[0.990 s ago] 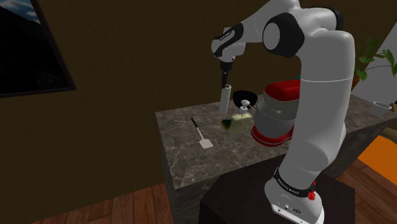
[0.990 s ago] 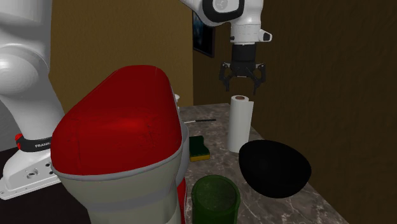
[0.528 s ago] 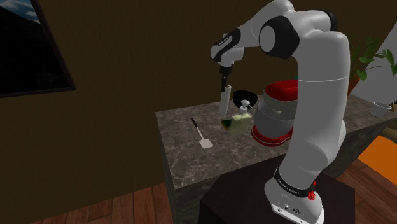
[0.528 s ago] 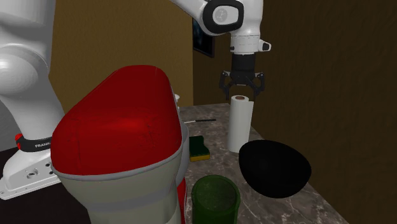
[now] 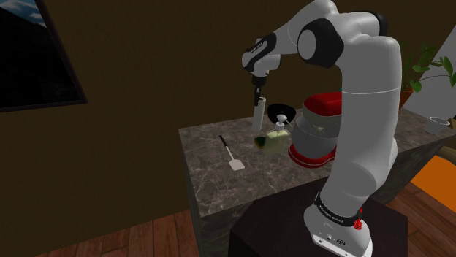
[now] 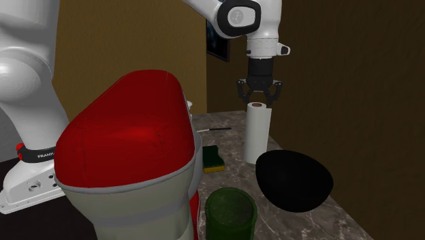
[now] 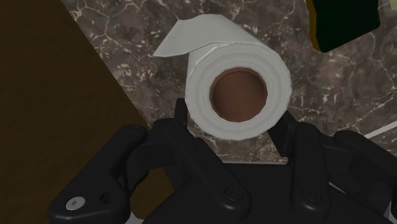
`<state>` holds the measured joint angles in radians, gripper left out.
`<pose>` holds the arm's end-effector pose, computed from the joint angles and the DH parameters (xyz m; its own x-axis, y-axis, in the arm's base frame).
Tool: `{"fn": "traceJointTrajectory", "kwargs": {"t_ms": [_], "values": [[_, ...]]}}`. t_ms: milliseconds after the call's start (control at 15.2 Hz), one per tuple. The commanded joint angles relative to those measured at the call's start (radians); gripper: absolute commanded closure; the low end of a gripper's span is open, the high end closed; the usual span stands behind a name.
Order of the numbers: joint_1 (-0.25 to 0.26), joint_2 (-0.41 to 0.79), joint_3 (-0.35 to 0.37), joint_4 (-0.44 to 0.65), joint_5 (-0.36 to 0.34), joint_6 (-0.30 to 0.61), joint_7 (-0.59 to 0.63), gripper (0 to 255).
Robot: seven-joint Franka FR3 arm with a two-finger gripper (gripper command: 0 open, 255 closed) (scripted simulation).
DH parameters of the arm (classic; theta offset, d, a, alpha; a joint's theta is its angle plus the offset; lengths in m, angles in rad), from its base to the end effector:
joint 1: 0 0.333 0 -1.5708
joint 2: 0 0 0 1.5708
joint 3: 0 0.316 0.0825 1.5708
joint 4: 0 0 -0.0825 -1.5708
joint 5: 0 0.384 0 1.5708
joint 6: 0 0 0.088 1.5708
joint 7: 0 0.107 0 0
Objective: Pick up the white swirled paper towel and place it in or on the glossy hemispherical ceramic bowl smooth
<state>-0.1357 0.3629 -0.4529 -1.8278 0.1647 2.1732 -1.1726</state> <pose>0.5430 -0.3308 0.3554 0.8682 0.4962 -0.0074 0.4962 -0.8677 0.0295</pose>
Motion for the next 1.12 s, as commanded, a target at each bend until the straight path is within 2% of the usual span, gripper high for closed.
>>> {"fn": "traceJointTrajectory", "kwargs": {"t_ms": [0, 396, 1056], "values": [[0.000, 0.000, 0.000, 0.000, 0.000, 0.000, 0.000, 255], [0.000, 0.000, 0.000, 0.000, 0.000, 0.000, 0.000, 255], [0.009, -0.056, -0.014, 0.064, -0.033, -0.114, 0.020, 255]]}}
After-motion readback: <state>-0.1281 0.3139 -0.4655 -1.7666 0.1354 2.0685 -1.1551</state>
